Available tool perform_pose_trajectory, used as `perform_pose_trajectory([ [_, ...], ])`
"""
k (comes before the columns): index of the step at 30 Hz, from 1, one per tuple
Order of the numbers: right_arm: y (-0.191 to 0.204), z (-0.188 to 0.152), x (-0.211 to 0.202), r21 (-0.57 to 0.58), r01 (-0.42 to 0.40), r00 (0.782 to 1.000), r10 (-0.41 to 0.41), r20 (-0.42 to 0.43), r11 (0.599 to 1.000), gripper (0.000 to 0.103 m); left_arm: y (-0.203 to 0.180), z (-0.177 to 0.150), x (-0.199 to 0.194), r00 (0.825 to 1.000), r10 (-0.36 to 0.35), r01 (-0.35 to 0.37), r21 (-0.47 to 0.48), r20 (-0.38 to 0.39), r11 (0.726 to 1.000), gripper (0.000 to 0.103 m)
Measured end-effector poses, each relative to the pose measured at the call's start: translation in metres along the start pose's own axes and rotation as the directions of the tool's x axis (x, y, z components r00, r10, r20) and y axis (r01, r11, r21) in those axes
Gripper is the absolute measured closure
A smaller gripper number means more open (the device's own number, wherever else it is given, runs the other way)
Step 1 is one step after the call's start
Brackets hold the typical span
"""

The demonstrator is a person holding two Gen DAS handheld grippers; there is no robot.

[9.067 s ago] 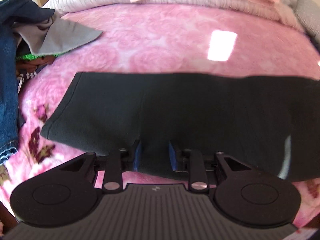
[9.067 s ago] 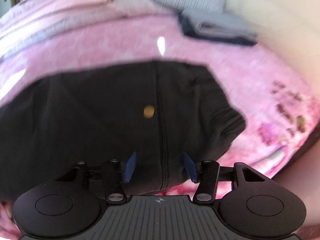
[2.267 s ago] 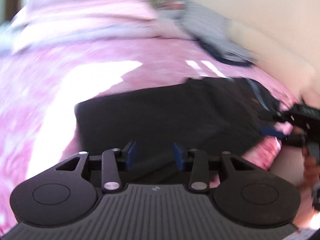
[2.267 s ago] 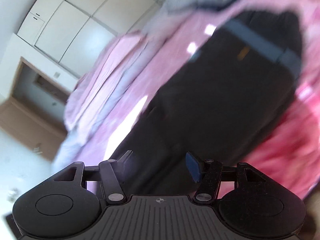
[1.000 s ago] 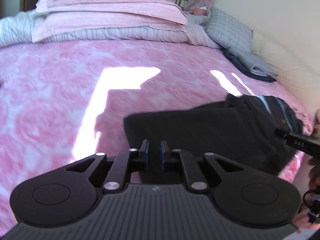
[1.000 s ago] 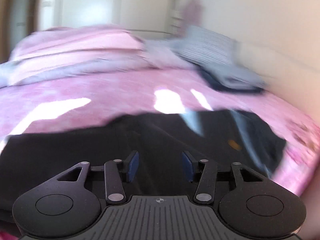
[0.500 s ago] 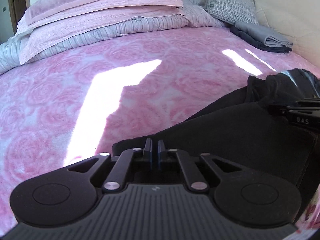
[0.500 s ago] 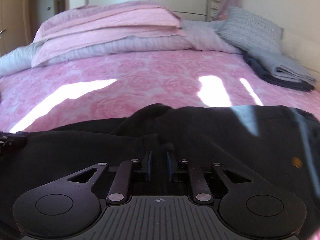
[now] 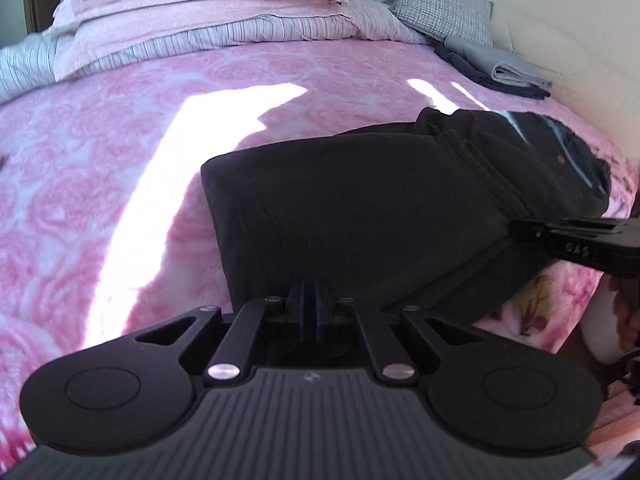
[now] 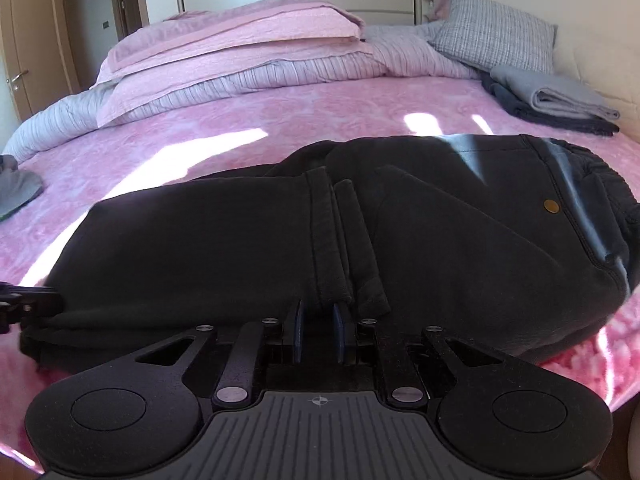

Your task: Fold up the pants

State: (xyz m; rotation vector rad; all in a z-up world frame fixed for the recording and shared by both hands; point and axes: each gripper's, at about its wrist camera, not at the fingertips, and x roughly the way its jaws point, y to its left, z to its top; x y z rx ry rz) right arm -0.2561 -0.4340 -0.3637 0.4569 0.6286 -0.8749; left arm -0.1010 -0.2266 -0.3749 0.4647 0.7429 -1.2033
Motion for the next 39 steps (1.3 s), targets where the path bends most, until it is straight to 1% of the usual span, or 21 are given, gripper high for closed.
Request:
perform_pose_trajectory([
  [1,-0.004,0.001,-0.004,0.027,-0.007,1.0,0.007,-0.002,1.0,0.092,-0.001,0.002,-0.002,1.0,0.007,-0.007,0.001,-0.003,1.0,0.1],
  [3,-0.02,0.001,-0.017,0.105,-0.016,1.0,0.014,0.014,0.994,0.086,-0.001,0.006,-0.007,1.0,0.004,-0.004,-0.01,-0.004,1.0,0.099],
  [4,-0.033,-0.001,-0.024,0.161,-0.024,0.999,0.019,0.032,0.987,0.079,-0.001,0.008,-0.011,1.0,0.001,-0.001,-0.017,-0.001,1.0,0.099],
  [5,-0.046,-0.003,-0.031,0.219,-0.038,0.998,0.027,0.056,0.975,0.069,0.0,0.008,-0.014,1.0,-0.004,0.005,-0.026,0.003,1.0,0.098],
  [7,-0.079,-0.006,-0.045,0.352,-0.065,0.993,0.027,0.111,0.934,0.059,0.001,0.01,-0.018,1.0,-0.015,0.015,-0.047,0.006,0.999,0.097],
  [8,-0.096,-0.009,-0.05,0.411,-0.076,0.99,0.021,0.138,0.908,0.057,0.002,0.011,-0.019,1.0,-0.019,0.02,-0.059,0.003,0.998,0.097],
  [10,-0.129,-0.013,-0.058,0.503,-0.086,0.986,0.001,0.167,0.86,0.055,0.003,0.012,-0.02,1.0,-0.024,0.024,-0.079,-0.001,0.997,0.097],
  [12,-0.158,-0.017,-0.062,0.576,-0.067,0.985,-0.04,0.171,0.814,0.055,0.001,0.015,-0.02,1.0,-0.026,0.026,-0.089,-0.004,0.996,0.097],
  [13,-0.173,-0.019,-0.063,0.612,-0.073,0.982,-0.052,0.183,0.787,0.055,-0.001,0.016,-0.02,1.0,-0.022,0.021,-0.09,-0.006,0.996,0.097],
  [15,-0.198,-0.025,-0.063,0.683,-0.099,0.979,-0.053,0.199,0.724,0.055,-0.004,0.019,-0.019,1.0,-0.019,0.018,-0.096,-0.014,0.995,0.095],
  [18,-0.23,-0.033,-0.061,0.755,-0.173,0.969,-0.028,0.246,0.632,0.054,-0.005,0.021,-0.017,0.999,-0.027,0.023,-0.13,-0.028,0.991,0.092],
  [20,-0.246,-0.036,-0.059,0.779,-0.209,0.961,-0.022,0.275,0.591,0.053,-0.005,0.021,-0.014,0.999,-0.017,0.011,-0.144,-0.042,0.99,0.092],
  [22,-0.26,-0.035,-0.052,0.8,-0.209,0.961,-0.034,0.275,0.562,0.052,-0.003,0.021,-0.012,0.998,-0.012,0.003,-0.158,-0.055,0.987,0.092],
  [24,-0.272,-0.033,-0.044,0.819,-0.194,0.966,-0.039,0.254,0.54,0.052,0.0,0.021,-0.012,0.998,-0.017,0.006,-0.178,-0.061,0.984,0.091],
  [26,-0.28,-0.037,-0.036,0.827,-0.189,0.97,-0.032,0.242,0.529,0.052,0.002,0.021,-0.011,0.998,-0.021,0.008,-0.196,-0.063,0.981,0.091],
  [30,-0.289,-0.036,-0.02,0.823,-0.255,0.958,0.014,0.288,0.508,0.052,0.006,0.02,-0.011,0.998,-0.006,-0.008,-0.206,-0.07,0.978,0.091],
  [33,-0.291,-0.034,-0.012,0.824,-0.27,0.952,0.01,0.306,0.497,0.052,0.008,0.018,-0.011,0.997,0.0,-0.015,-0.215,-0.071,0.976,0.091],
  [34,-0.292,-0.034,-0.012,0.822,-0.27,0.952,0.01,0.307,0.502,0.052,0.009,0.018,-0.012,0.998,0.001,-0.016,-0.22,-0.07,0.975,0.091],
  [37,-0.288,-0.03,-0.013,0.802,-0.258,0.955,0.017,0.296,0.539,0.053,0.012,0.015,-0.013,0.998,-0.003,-0.012,-0.233,-0.065,0.972,0.09],
  [38,-0.288,-0.029,-0.014,0.793,-0.274,0.951,0.03,0.308,0.545,0.054,0.013,0.014,-0.014,0.998,-0.005,-0.01,-0.238,-0.064,0.971,0.09],
  [39,-0.288,-0.029,-0.016,0.785,-0.314,0.94,0.056,0.337,0.534,0.054,0.013,0.014,-0.014,0.998,-0.008,-0.007,-0.242,-0.06,0.97,0.09],
])
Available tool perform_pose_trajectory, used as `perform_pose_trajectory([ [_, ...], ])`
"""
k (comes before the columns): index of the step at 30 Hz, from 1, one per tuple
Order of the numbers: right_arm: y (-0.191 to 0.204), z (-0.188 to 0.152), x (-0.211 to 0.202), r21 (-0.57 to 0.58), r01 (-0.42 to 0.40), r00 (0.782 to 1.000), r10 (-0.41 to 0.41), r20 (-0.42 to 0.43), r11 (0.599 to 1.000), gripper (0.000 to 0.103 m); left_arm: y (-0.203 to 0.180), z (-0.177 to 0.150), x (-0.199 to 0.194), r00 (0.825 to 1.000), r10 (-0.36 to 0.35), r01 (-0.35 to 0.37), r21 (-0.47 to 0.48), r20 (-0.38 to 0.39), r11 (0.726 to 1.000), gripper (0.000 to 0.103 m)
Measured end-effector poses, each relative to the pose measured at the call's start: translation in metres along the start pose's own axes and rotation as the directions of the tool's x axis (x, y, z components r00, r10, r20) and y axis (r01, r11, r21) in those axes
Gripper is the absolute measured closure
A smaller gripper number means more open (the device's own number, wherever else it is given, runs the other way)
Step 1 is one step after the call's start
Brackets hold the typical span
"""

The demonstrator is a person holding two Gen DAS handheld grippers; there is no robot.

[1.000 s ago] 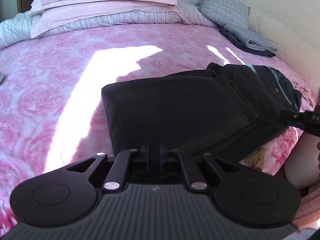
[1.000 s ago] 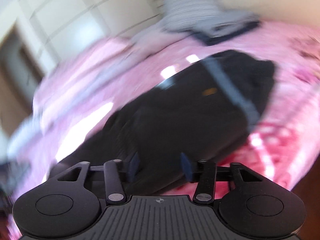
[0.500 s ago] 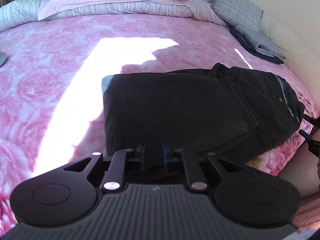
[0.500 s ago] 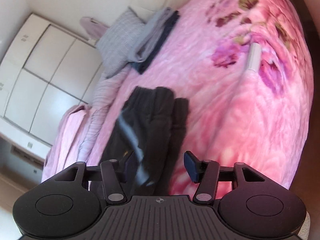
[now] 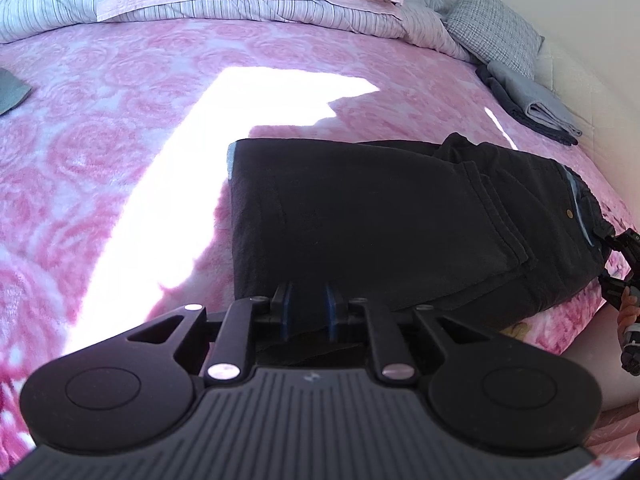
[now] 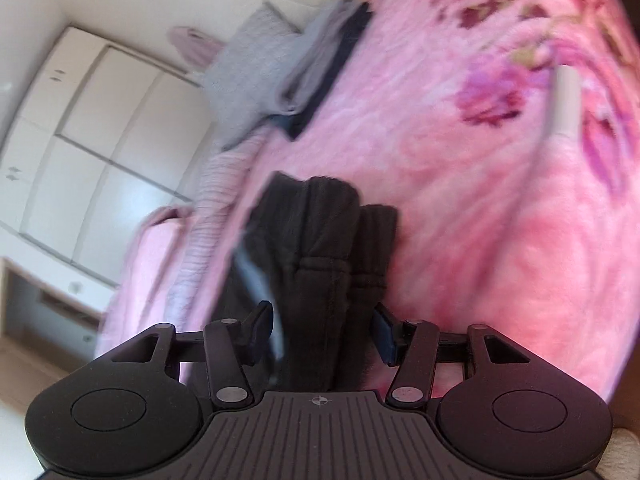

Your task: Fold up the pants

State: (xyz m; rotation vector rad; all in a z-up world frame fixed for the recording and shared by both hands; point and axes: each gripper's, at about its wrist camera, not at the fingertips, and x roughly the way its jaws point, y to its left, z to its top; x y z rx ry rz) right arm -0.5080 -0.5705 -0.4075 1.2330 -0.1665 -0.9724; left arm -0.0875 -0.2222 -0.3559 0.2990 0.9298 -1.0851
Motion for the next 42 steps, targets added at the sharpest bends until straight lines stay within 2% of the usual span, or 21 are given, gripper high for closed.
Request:
perform_pose_trajectory([
  [2,-0.001,-0.001,-0.003,0.022,-0.054,0.998,0.053,0.023,0.998,0.054,0.002,-0.001,-0.002,1.0,-0.004,0.004,-0.006,0.002,1.0,0.09],
  [4,-0.008,-0.003,0.002,0.044,-0.001,1.0,0.0,0.011,0.999,0.056,0.004,-0.001,-0.003,1.0,-0.012,0.012,-0.015,0.003,1.0,0.09],
  [6,-0.009,-0.005,0.006,0.026,0.001,1.0,-0.001,0.018,1.0,0.063,0.007,0.0,-0.003,1.0,-0.021,0.021,-0.03,0.002,0.999,0.09],
  [7,-0.006,-0.006,0.007,0.007,0.029,0.999,-0.029,0.018,1.0,0.075,0.008,0.001,-0.003,1.0,-0.025,0.025,-0.036,0.003,0.999,0.09],
  [11,0.017,-0.008,0.009,-0.075,0.145,0.989,-0.143,0.027,0.987,0.085,0.014,0.0,-0.009,1.0,-0.027,0.028,-0.05,0.011,0.998,0.09],
  [13,0.051,-0.015,0.013,-0.24,0.268,0.963,-0.263,0.053,0.933,0.086,0.018,0.001,-0.012,1.0,-0.014,0.015,-0.058,0.018,0.998,0.09],
  [15,0.089,-0.029,0.02,-0.419,0.375,0.925,-0.363,0.112,0.827,0.088,0.025,0.0,-0.015,1.0,0.003,-0.002,-0.068,0.017,0.998,0.09],
  [17,0.128,-0.045,0.023,-0.538,0.415,0.907,-0.38,0.182,0.733,0.089,0.035,-0.002,-0.019,1.0,0.018,-0.017,-0.084,0.015,0.996,0.09],
  [20,0.188,-0.079,0.021,-0.704,0.386,0.922,-0.276,0.271,0.596,0.09,0.054,-0.007,-0.027,0.999,0.049,-0.047,-0.113,0.019,0.993,0.09],
  [23,0.243,-0.129,0.016,-0.858,0.327,0.945,-0.115,0.307,0.397,0.09,0.076,-0.013,-0.036,0.996,0.09,-0.087,-0.143,0.014,0.986,0.09],
  [26,0.28,-0.201,0.005,-0.958,0.262,0.962,0.049,0.269,0.118,0.089,0.097,-0.022,-0.045,0.992,0.123,-0.12,-0.184,0.003,0.976,0.09],
  [29,0.286,-0.285,0.0,-0.966,0.17,0.977,0.16,0.139,-0.197,0.086,0.115,-0.033,-0.051,0.991,0.135,-0.135,-0.229,-0.014,0.964,0.09],
  [31,0.269,-0.345,0.0,-0.915,0.082,0.985,0.172,0.014,-0.395,0.082,0.122,-0.04,-0.053,0.99,0.139,-0.141,-0.246,-0.025,0.959,0.09],
  [33,0.236,-0.395,0.006,-0.838,-0.035,0.988,0.105,-0.109,-0.545,0.08,0.128,-0.046,-0.054,0.99,0.135,-0.139,-0.263,-0.033,0.955,0.09],
  [35,0.201,-0.432,0.027,-0.757,-0.15,0.984,-0.025,-0.174,-0.636,0.077,0.132,-0.051,-0.056,0.992,0.124,-0.128,-0.281,-0.033,0.951,0.09],
  [36,0.185,-0.448,0.034,-0.718,-0.171,0.984,-0.078,-0.161,-0.675,0.077,0.134,-0.053,-0.057,0.993,0.115,-0.12,-0.289,-0.032,0.95,0.09],
  [38,0.167,-0.463,0.035,-0.666,-0.062,0.996,0.0,-0.092,-0.743,0.076,0.137,-0.055,-0.061,0.995,0.1,-0.104,-0.292,-0.028,0.951,0.09],
  [39,0.169,-0.463,0.034,-0.668,-0.065,0.996,-0.005,-0.091,-0.741,0.077,0.138,-0.056,-0.062,0.995,0.094,-0.097,-0.29,-0.025,0.952,0.09],
  [40,0.176,-0.458,0.035,-0.694,-0.086,0.995,-0.022,-0.1,-0.714,0.077,0.139,-0.057,-0.062,0.996,0.088,-0.091,-0.288,-0.025,0.953,0.09],
  [41,0.182,-0.45,0.036,-0.727,-0.112,0.992,-0.035,-0.121,-0.678,0.087,0.14,-0.057,-0.061,0.996,0.082,-0.086,-0.286,-0.026,0.954,0.09],
  [42,0.189,-0.44,0.037,-0.758,-0.122,0.99,-0.023,-0.14,-0.64,0.089,0.141,-0.058,-0.06,0.996,0.079,-0.084,-0.284,-0.027,0.955,0.09],
])
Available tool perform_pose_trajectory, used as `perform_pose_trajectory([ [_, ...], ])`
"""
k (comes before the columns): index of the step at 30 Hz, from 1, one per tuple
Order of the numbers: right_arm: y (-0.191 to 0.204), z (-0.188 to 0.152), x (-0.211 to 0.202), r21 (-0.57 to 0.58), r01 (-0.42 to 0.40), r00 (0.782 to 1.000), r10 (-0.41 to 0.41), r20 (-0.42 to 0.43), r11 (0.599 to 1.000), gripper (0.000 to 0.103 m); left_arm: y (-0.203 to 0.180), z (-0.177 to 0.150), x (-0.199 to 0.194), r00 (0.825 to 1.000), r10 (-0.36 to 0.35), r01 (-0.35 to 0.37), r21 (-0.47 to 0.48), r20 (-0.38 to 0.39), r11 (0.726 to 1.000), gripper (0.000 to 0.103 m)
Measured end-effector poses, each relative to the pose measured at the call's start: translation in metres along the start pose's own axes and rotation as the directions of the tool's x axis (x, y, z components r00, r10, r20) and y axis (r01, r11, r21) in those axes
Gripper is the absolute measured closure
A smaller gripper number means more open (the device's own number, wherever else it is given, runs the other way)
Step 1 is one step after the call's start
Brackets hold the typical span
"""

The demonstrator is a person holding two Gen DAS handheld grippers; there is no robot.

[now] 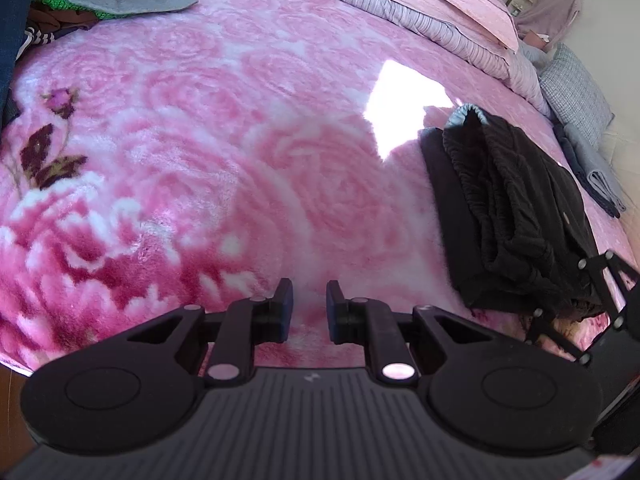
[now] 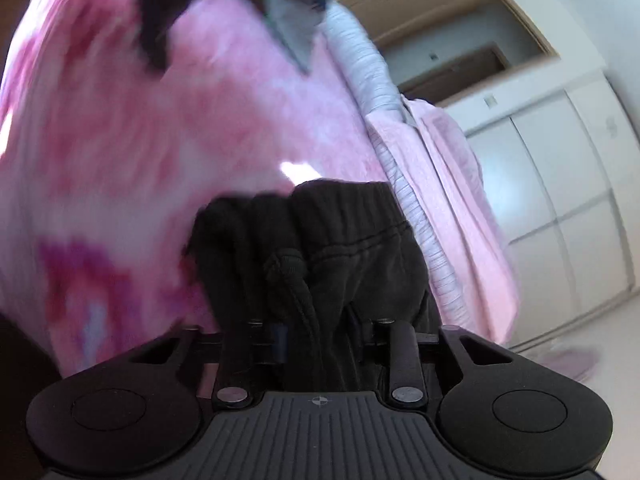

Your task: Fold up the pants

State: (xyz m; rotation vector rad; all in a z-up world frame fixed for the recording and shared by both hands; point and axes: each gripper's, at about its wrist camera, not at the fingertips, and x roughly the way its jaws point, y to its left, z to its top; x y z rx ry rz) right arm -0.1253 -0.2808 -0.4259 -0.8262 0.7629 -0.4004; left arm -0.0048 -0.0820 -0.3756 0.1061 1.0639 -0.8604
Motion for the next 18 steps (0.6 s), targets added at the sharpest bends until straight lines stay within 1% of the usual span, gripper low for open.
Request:
perform_pose_trajectory([
  [1,-0.007,0.003,-0.004,0.032,0.019,1.0,-0.02,0.02,0.999,0.09,0.0,0.0,0.0,1.0,-0.004,0.004,0.0,0.001,1.0,0.09],
  [3,-0.015,0.011,-0.012,0.047,0.074,0.996,-0.077,0.055,0.996,0.09,0.0,0.0,0.0,1.0,-0.016,0.016,0.003,0.008,1.0,0.09],
  [4,-0.019,0.014,-0.013,0.057,0.074,0.994,-0.077,0.071,0.996,0.09,0.0,0.0,0.0,1.0,-0.02,0.02,0.004,0.01,1.0,0.09],
  [5,-0.015,0.017,-0.012,0.054,0.055,0.996,-0.059,0.072,0.997,0.09,0.0,-0.001,0.0,1.0,-0.021,0.021,0.005,0.009,1.0,0.09],
  [6,-0.007,0.017,-0.006,0.016,0.029,0.998,-0.03,0.051,0.999,0.09,0.001,-0.001,0.002,1.0,-0.022,0.022,0.003,0.008,1.0,0.09],
  [8,0.023,0.011,0.009,-0.098,-0.007,1.0,0.004,-0.027,0.995,0.083,0.001,-0.002,0.002,1.0,-0.022,0.022,0.0,0.01,1.0,0.09],
  [9,0.034,0.008,0.011,-0.144,0.022,0.999,-0.028,-0.037,0.989,0.081,0.001,-0.001,0.002,1.0,-0.021,0.021,-0.001,0.01,1.0,0.09],
  [10,0.04,0.008,0.008,-0.177,0.066,0.997,-0.072,-0.028,0.982,0.076,0.001,-0.001,0.002,1.0,-0.022,0.022,0.001,0.008,1.0,0.09],
  [11,0.039,0.01,0.008,-0.17,0.078,0.996,-0.085,-0.035,0.982,0.07,0.0,-0.001,0.001,1.0,-0.021,0.021,0.004,0.007,1.0,0.09],
  [12,0.032,0.013,0.006,-0.129,0.065,0.996,-0.071,-0.046,0.99,0.065,-0.001,-0.002,-0.001,1.0,-0.025,0.025,0.007,0.007,1.0,0.09],
  [13,0.021,0.016,0.004,-0.068,0.051,0.997,-0.055,-0.051,0.996,0.051,-0.002,-0.002,-0.001,1.0,-0.031,0.031,0.009,0.005,0.999,0.089],
  [14,0.008,0.017,-0.002,-0.001,0.041,0.998,-0.041,-0.048,0.999,0.039,-0.004,-0.002,-0.001,1.0,-0.031,0.031,0.011,0.001,0.999,0.089],
  [16,-0.02,0.014,-0.02,0.169,0.013,0.999,-0.005,-0.046,0.986,0.037,-0.009,-0.001,-0.002,0.999,-0.037,0.037,0.021,0.001,0.999,0.089],
  [17,-0.032,0.011,-0.028,0.258,-0.015,0.999,0.026,-0.039,0.966,0.037,-0.013,0.0,-0.003,0.999,-0.05,0.05,0.024,0.004,0.998,0.089],
  [18,-0.045,0.004,-0.035,0.357,-0.036,0.998,0.05,-0.029,0.933,0.037,-0.017,0.002,-0.005,0.998,-0.066,0.065,0.029,0.009,0.997,0.089],
])
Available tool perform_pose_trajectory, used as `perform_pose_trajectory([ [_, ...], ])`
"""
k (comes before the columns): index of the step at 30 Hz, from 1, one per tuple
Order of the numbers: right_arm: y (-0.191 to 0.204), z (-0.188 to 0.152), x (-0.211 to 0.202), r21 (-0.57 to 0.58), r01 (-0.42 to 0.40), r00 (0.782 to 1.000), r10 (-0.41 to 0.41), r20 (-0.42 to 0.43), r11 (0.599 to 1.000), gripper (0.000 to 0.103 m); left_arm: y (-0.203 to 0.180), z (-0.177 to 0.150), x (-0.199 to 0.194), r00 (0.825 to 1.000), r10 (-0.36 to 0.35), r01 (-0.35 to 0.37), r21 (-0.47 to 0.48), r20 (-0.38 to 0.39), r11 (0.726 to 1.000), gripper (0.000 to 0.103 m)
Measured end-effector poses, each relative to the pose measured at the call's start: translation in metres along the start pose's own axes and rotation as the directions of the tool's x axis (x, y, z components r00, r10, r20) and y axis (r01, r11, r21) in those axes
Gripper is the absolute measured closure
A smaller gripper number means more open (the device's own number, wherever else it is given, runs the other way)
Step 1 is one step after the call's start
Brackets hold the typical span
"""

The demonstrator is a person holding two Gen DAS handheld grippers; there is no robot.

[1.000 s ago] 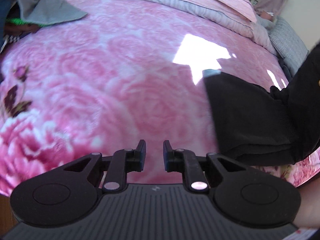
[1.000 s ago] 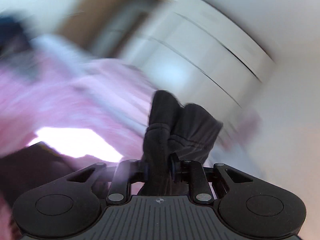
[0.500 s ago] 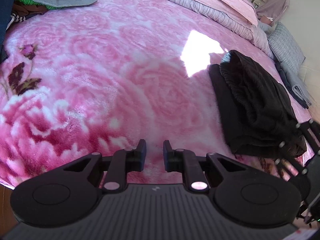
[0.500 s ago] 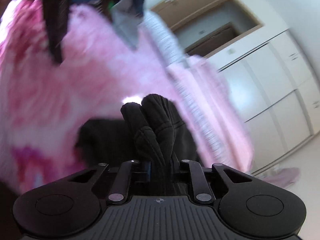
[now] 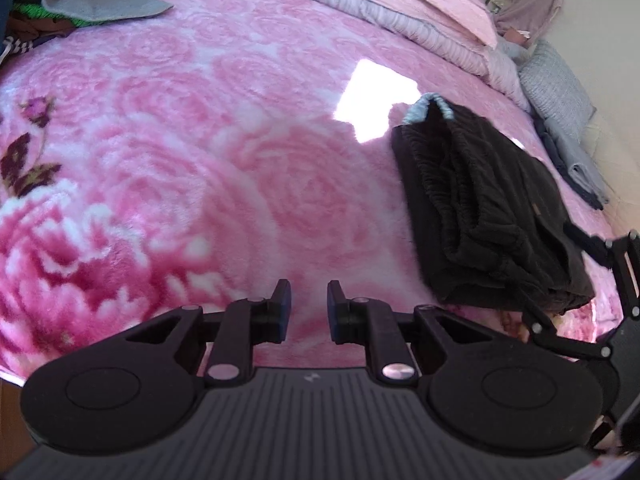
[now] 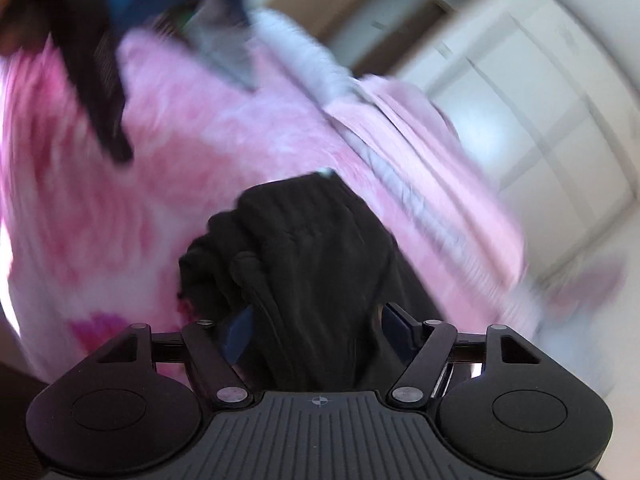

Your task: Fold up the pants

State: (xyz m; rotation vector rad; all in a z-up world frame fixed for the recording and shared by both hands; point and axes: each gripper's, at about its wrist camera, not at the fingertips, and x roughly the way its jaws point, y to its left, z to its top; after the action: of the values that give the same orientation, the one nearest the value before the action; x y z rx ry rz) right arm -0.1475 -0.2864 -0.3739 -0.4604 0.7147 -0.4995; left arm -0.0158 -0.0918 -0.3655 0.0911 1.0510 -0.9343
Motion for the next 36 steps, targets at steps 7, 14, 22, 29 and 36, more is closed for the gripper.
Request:
perform_pose_trajectory([
  [7,-0.12,-0.07,-0.056,0.727,0.124,0.992,-0.088,-0.088,0.675,0.044,-0.043,0.016,0.0,0.984,-0.176,0.174,0.045,0.041,0.984,0.078],
  [14,-0.181,-0.17,-0.058,0.994,0.095,0.996,0.001,-0.095,0.053,0.064,-0.076,0.029,0.024,0.954,-0.298,0.297,0.01,0.035,0.955,0.075],
  [22,-0.176,-0.167,-0.048,1.0,0.005,1.0,0.024,-0.006,0.02,0.103,-0.09,0.032,0.023,0.969,-0.226,0.214,0.117,0.099,0.97,0.099],
  [29,-0.151,-0.133,-0.013,0.919,0.122,0.99,0.02,-0.139,0.375,0.103,-0.089,0.018,0.042,0.986,-0.113,0.085,0.214,0.124,0.973,0.097],
  [36,-0.18,-0.123,-0.028,0.859,0.124,0.989,0.011,-0.149,0.497,0.101,-0.09,0.037,0.02,0.982,-0.146,0.121,0.195,0.119,0.973,0.088],
])
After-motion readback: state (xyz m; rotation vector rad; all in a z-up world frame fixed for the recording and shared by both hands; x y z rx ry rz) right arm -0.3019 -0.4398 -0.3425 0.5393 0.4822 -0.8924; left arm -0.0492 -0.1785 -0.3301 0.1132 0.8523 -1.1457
